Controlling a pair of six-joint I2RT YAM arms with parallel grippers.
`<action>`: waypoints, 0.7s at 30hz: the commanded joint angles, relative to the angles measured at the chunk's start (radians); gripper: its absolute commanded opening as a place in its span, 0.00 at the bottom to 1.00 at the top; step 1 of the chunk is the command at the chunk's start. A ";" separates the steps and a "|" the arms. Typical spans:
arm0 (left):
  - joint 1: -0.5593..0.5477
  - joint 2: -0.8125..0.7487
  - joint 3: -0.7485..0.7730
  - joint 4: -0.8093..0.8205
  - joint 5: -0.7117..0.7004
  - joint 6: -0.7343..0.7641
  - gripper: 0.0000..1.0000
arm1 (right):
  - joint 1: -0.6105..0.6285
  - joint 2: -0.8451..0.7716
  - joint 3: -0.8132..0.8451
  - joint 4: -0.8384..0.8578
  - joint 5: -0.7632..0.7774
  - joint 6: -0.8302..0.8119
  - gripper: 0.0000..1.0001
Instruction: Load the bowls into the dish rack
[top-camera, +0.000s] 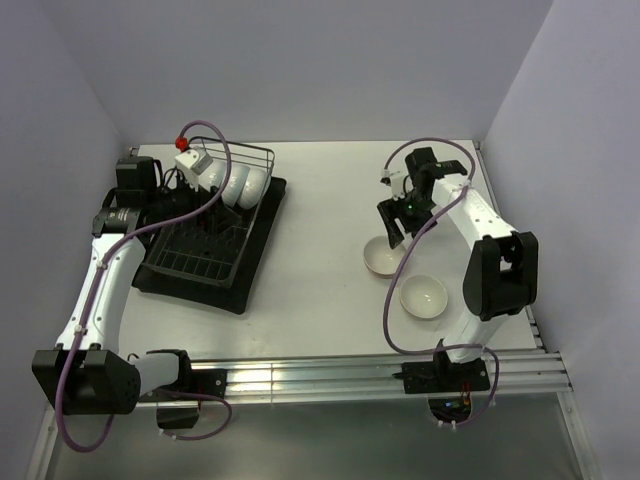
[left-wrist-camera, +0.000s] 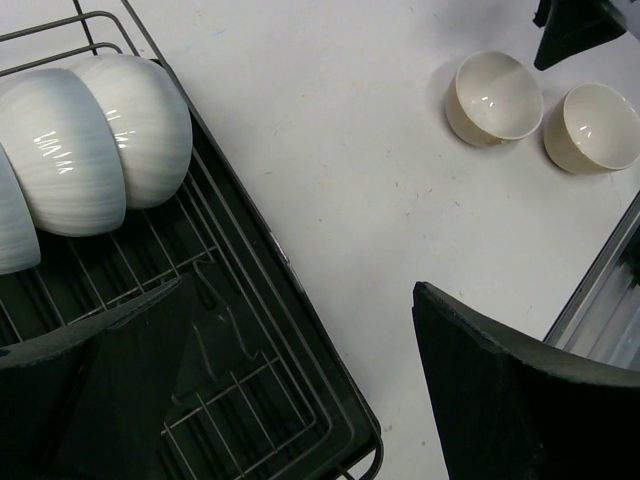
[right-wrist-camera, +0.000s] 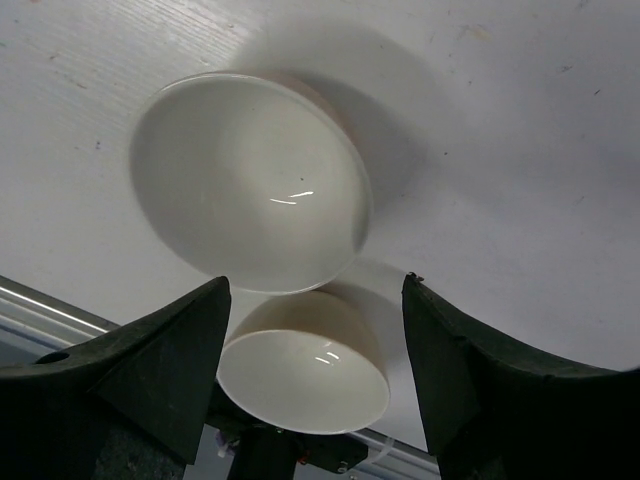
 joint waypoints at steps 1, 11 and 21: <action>0.005 -0.018 0.001 0.002 0.043 -0.012 0.95 | -0.004 0.019 -0.020 0.044 0.045 0.003 0.76; 0.005 -0.025 -0.008 0.005 0.047 -0.016 0.94 | -0.006 0.094 -0.062 0.118 0.071 0.005 0.68; 0.005 -0.018 -0.028 0.048 -0.012 -0.117 0.92 | -0.004 0.160 -0.083 0.156 0.030 0.029 0.49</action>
